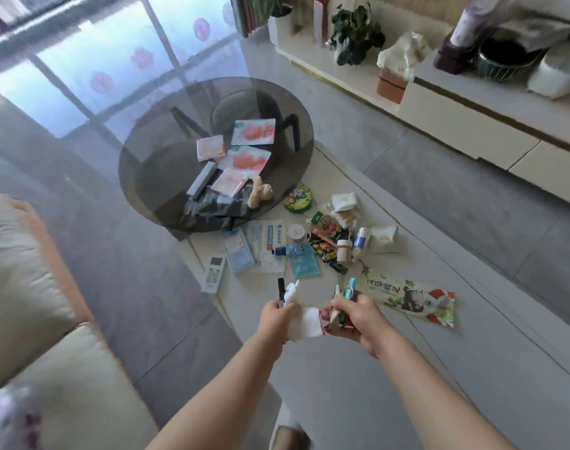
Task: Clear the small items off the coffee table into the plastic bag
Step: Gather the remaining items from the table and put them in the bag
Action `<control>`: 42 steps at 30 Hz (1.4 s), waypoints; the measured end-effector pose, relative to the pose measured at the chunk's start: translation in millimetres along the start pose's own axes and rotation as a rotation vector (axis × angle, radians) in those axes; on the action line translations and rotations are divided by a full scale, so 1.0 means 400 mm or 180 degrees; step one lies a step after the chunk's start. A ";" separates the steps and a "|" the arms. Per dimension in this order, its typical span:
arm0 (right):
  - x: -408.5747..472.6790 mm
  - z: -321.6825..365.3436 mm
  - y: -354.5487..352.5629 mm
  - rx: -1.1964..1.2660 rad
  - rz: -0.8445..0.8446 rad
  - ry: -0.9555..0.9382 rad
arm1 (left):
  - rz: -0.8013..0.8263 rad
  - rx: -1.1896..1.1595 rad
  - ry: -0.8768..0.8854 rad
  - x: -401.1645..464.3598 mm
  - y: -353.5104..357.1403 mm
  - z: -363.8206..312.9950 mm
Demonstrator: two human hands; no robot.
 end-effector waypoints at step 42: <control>-0.593 -0.497 1.726 -0.3014 0.2759 0.0143 | -0.1599 -0.3921 -0.0556 -0.362 -1.534 0.814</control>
Point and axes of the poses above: each hand's wrist, its own x-axis towards the middle knuckle, its own y-axis out of the palm, z = x × y, the point moved 6 cm from there along x, towards the middle knuckle, and after that the axes turned 9 degrees about -y, right-handed, at the moved point
